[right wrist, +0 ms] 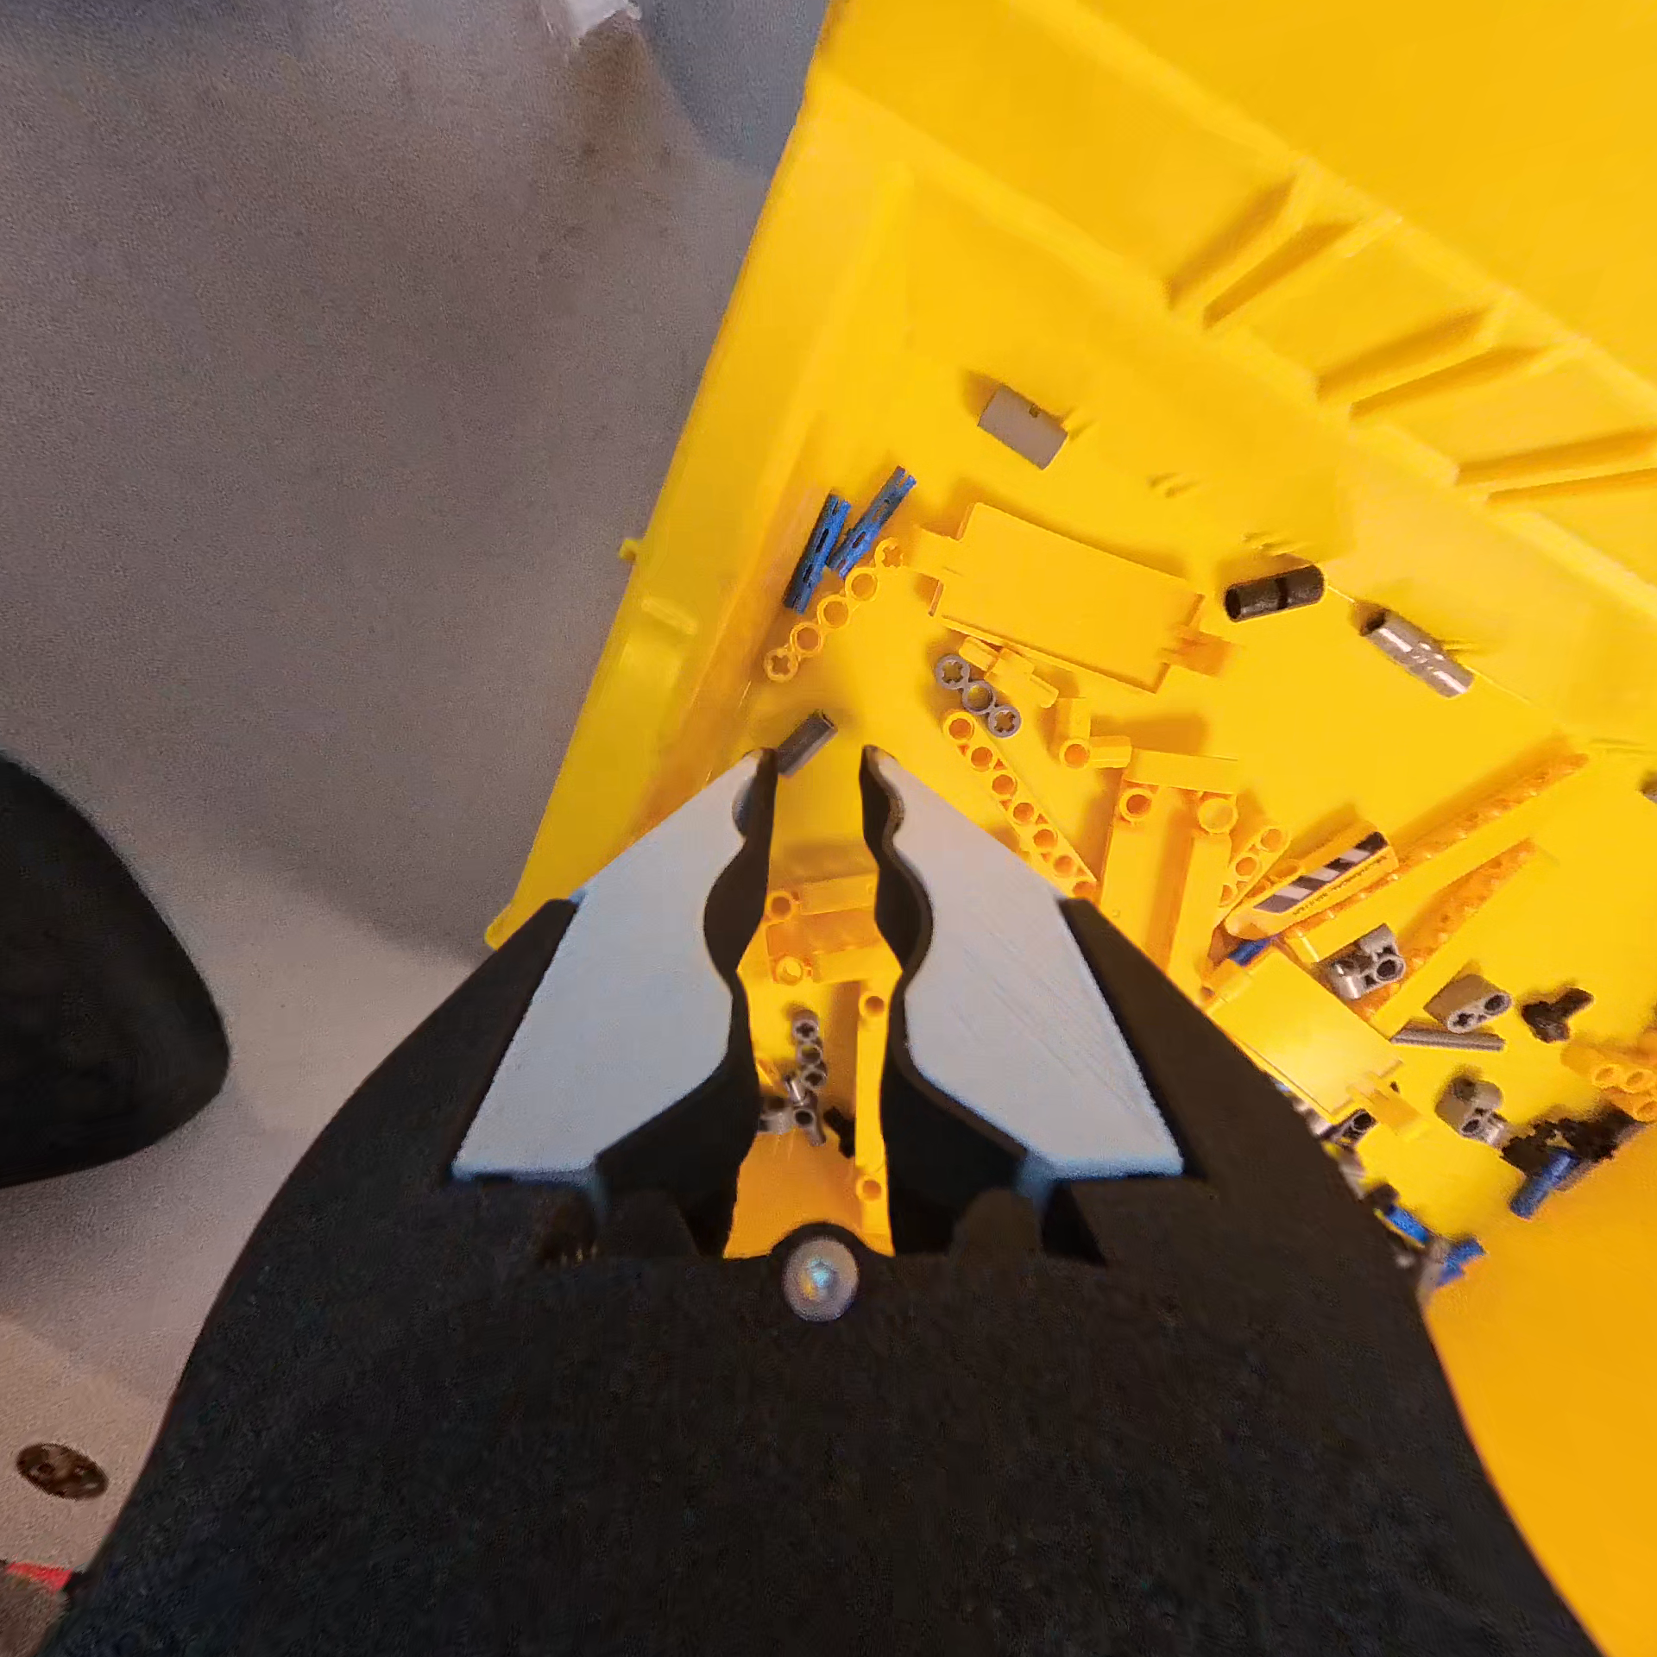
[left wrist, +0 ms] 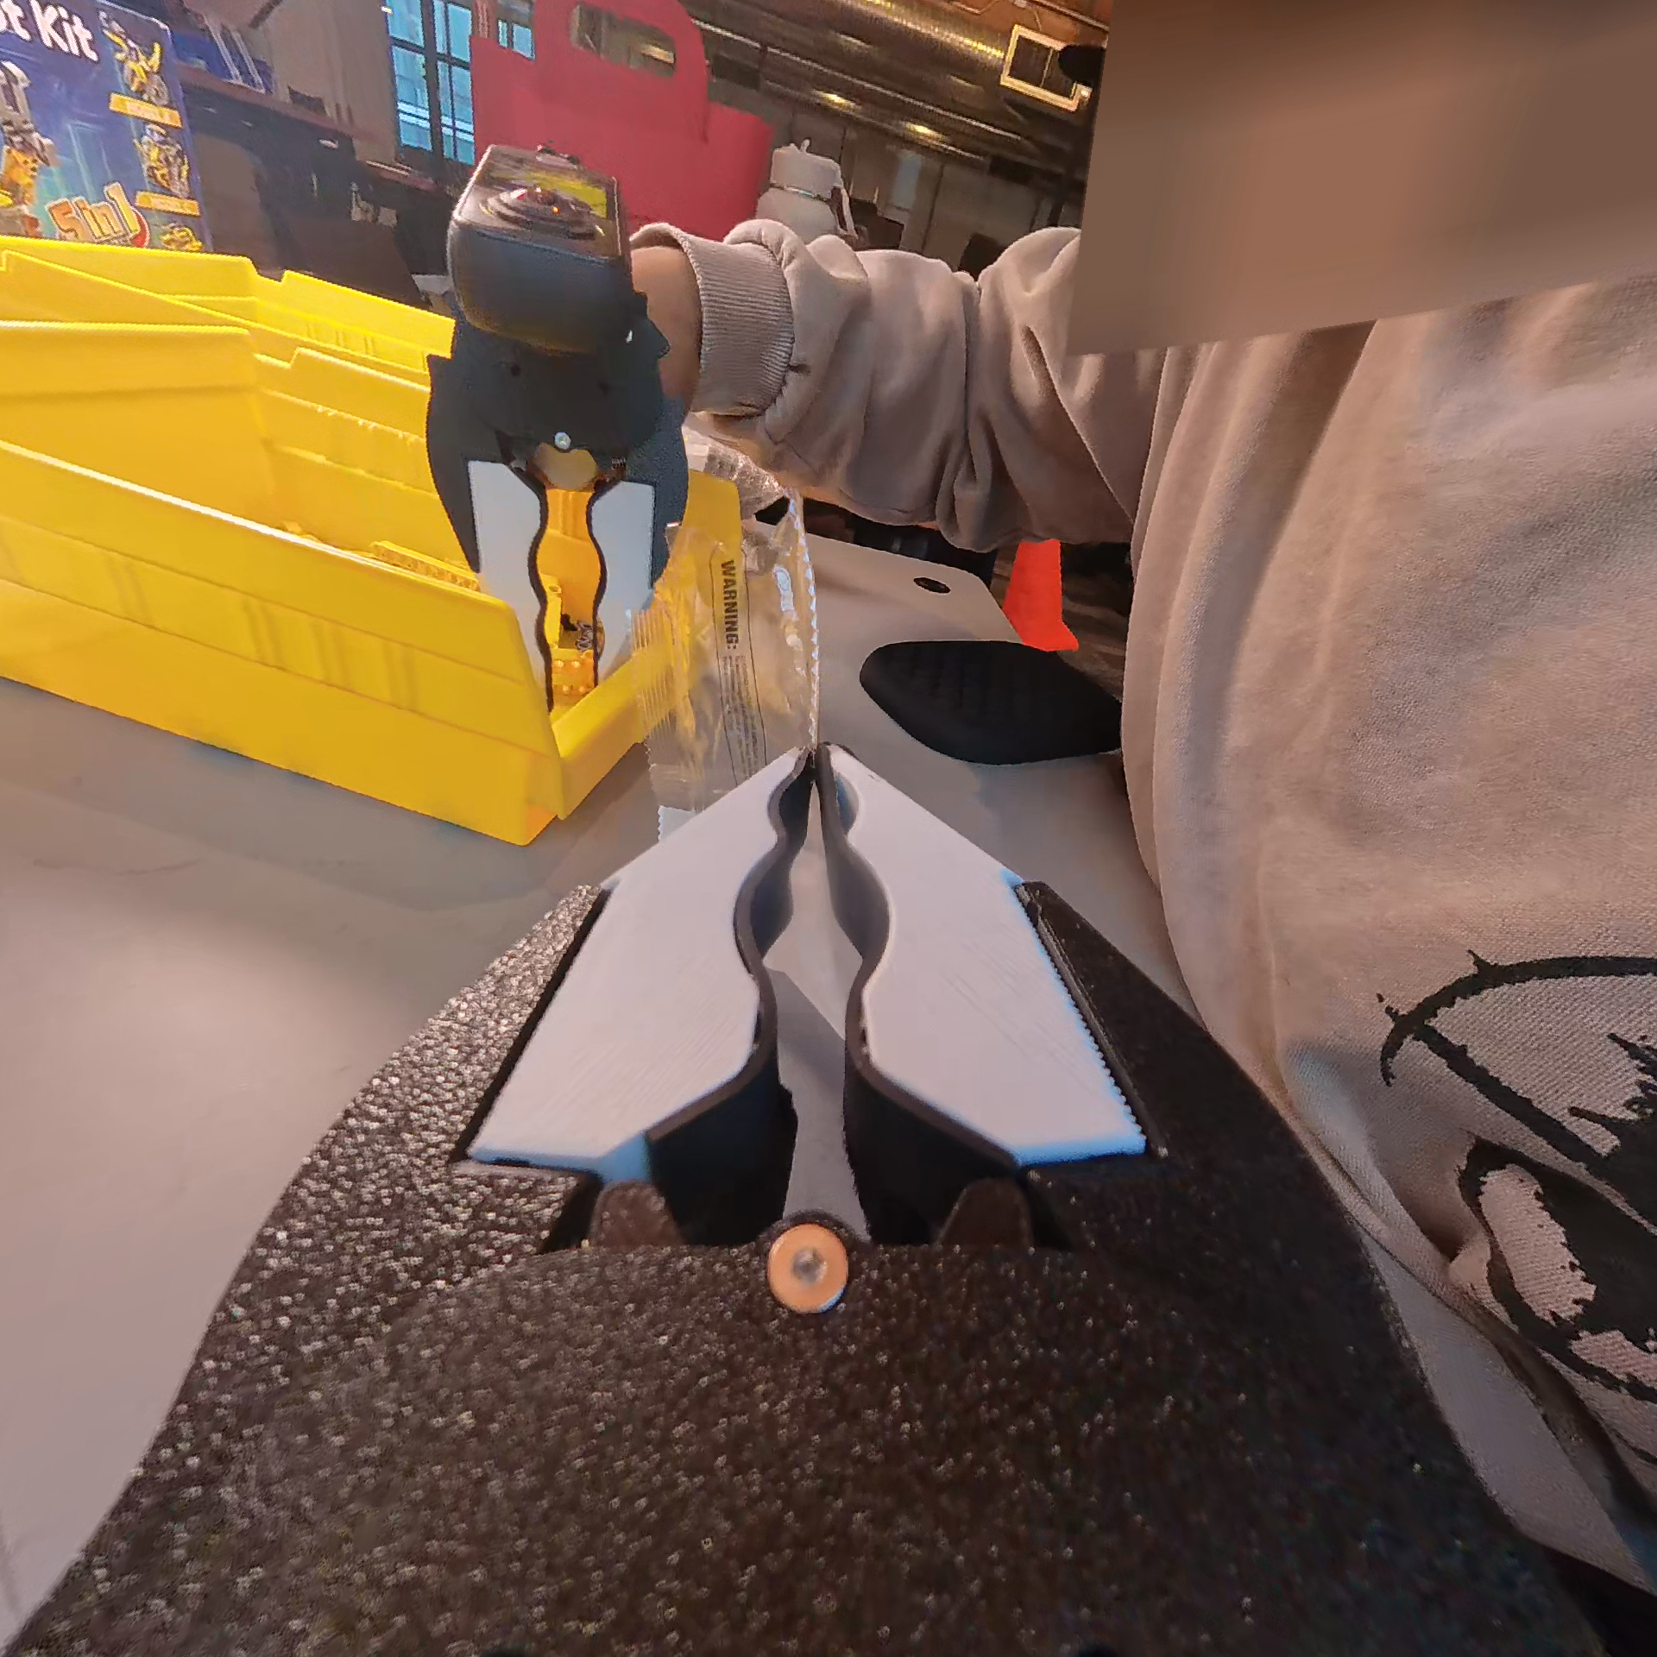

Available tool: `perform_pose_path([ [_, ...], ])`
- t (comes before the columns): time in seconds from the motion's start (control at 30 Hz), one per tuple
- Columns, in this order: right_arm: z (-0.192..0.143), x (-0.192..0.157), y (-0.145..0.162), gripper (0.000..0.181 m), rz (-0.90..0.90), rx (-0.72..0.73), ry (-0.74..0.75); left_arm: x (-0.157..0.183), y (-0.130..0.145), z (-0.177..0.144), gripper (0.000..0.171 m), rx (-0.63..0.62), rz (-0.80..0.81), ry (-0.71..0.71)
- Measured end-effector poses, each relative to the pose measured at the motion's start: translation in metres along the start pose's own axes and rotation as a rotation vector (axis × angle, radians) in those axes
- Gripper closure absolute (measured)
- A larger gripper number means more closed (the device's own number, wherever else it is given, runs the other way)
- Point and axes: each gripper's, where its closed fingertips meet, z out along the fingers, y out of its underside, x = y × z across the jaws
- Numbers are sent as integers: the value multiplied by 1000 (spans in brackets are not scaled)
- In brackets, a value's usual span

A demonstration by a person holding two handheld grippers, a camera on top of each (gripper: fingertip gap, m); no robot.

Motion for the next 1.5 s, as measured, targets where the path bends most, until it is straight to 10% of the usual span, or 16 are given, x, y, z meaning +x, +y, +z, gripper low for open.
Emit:
perform_pose_path([
  [0.3,-2,7,0,175,22,-13,40,-1,4,1,171,-34,48,-29],
  [0.53,-115,-18,-120,175,-93,561,116,-3,8,3,171,-67,88,-53],
  [0.77,-80,-39,-148,172,-195,503,80,-3,8,2,171,-64,96,-59],
  [1.0,-110,-1,-115,164,-67,525,153,-3,9,1,171,-69,90,-53],
  [1.17,-44,32,-59,162,114,284,126,-2,11,2,171,-77,87,-43],
  [1.5,14,39,-62,153,343,222,78,0,13,4,171,-81,78,-29],
])
